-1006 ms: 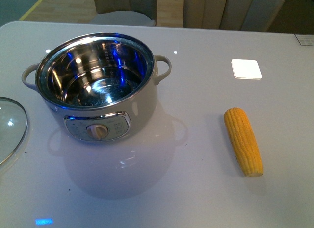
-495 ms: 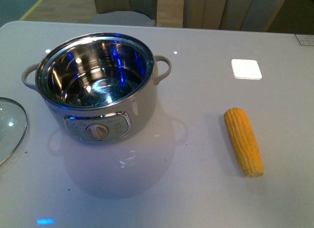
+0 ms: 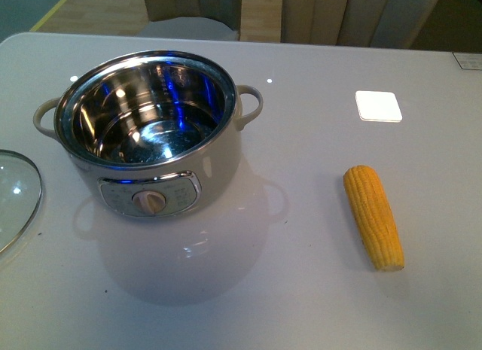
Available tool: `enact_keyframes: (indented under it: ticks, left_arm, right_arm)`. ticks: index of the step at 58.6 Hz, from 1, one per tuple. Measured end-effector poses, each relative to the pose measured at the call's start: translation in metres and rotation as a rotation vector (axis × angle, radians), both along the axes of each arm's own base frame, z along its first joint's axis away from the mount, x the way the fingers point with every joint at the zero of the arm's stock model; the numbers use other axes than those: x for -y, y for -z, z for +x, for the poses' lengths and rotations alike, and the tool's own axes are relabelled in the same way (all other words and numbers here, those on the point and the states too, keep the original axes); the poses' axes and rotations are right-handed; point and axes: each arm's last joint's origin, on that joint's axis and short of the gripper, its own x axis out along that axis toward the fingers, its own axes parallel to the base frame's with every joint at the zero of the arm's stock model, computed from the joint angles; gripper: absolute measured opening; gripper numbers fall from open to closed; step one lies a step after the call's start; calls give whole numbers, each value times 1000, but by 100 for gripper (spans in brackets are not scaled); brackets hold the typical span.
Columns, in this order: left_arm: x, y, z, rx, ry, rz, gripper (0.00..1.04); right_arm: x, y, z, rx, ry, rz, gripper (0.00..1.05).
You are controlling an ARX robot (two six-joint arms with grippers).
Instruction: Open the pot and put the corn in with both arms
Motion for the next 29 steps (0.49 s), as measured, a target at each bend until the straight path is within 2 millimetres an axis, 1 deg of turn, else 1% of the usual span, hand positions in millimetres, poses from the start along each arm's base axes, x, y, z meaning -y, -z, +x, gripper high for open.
enact_keyframes:
  ticks: [3,10,17,19,20,22,26,29]
  left_arm:
    - [8,-15,-6,30,12,-17,98]
    - [34,-53,-23,91,54,-60,98]
    - [59,-83,-38,156,105,-85,97]
    - [69,-91,-44,225,124,-34,90]
    - [71,-93,-46,242,128,-20,89]
    - [79,-97,-52,293,142,20,81]
    - [90,-96,-62,311,153,46,71]
    - [98,-90,-71,301,150,48,60]
  right_arm:
    - [0,0,0,0,0,0,96]
    - [0,0,0,0,0,0,96]
    - [0,0,0,0,0,0,96]
    - [0,0,0,0,0,0,96]
    - [0,0,0,0,0,0,96]
    - [0,0,0,0,0,0,96]
    - [0,0,0,0,0,0,96]
    - [0,0,0,0,0,0,96]
